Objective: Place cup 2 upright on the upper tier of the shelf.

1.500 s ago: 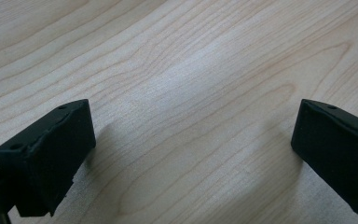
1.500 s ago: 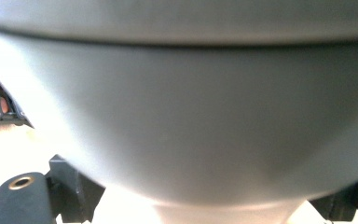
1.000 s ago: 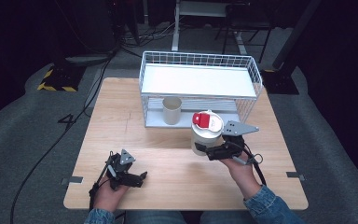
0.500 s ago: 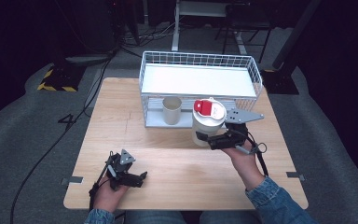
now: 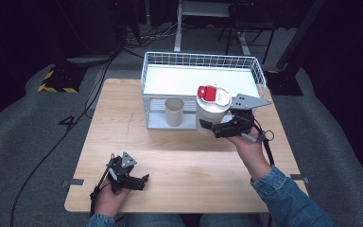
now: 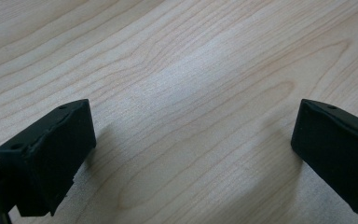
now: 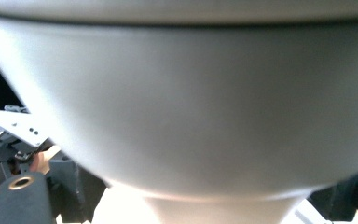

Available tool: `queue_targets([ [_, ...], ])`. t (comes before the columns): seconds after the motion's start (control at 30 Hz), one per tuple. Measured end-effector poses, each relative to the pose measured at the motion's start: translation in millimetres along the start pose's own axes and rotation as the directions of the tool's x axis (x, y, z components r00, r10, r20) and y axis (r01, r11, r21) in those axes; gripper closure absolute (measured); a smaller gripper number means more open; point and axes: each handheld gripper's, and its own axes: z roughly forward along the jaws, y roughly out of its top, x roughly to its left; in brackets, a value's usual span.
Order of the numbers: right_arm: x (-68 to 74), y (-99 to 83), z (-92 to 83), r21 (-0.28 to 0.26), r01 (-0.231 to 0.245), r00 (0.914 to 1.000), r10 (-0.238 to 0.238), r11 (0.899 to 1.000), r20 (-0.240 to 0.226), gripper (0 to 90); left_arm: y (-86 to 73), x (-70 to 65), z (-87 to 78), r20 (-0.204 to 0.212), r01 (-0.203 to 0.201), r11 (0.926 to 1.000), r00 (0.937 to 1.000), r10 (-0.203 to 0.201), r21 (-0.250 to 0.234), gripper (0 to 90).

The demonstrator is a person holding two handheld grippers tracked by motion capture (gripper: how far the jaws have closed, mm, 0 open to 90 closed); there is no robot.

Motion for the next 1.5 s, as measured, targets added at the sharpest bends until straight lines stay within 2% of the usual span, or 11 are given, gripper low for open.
queue_targets([
  [0.13, -5.1, 11.9, 0.4, -0.002, 0.013, 0.9998, -0.013, 1.0, 0.015, 14.6, 0.1, 0.2, 0.1, 0.0, -0.001, 1.0, 1.0, 0.001, -0.001, 0.3],
  [0.4, -18.0, 33.2, 0.7, -0.017, -0.003, 0.9995, 0.004, 1.0, 0.032, 14.6, 1.4, 1.2, 1.1, 0.0, -0.002, 1.0, 1.0, 0.002, 0.0, 0.2],
  [0.8, -48.4, 54.3, 8.2, -0.027, -0.027, 0.996, 0.029, 0.999, 0.084, 14.6, 1.7, 1.4, 1.1, -0.003, -0.003, 1.0, 1.0, 0.003, 0.001, 0.2],
  [1.23, -82.7, 63.7, 24.3, -0.017, -0.07, 0.9881, 0.071, 0.997, 0.136, 14.5, 1.7, 1.4, 1.1, -0.003, -0.002, 1.0, 1.0, 0.002, 0.001, 0.2],
  [1.4, -93.5, 64.9, 32.2, -0.009, -0.079, 0.9816, 0.08, 0.997, 0.173, 14.5, 1.7, 1.4, 1.2, -0.003, -0.003, 1.0, 1.0, 0.003, 0.0, 0.2],
  [1.5, -101.6, 64.3, 37.4, -0.007, -0.109, 0.9774, 0.109, 0.994, 0.181, 14.5, 1.7, 1.3, 1.2, -0.002, -0.001, 1.0, 1.0, 0.001, -0.001, 0.2],
])
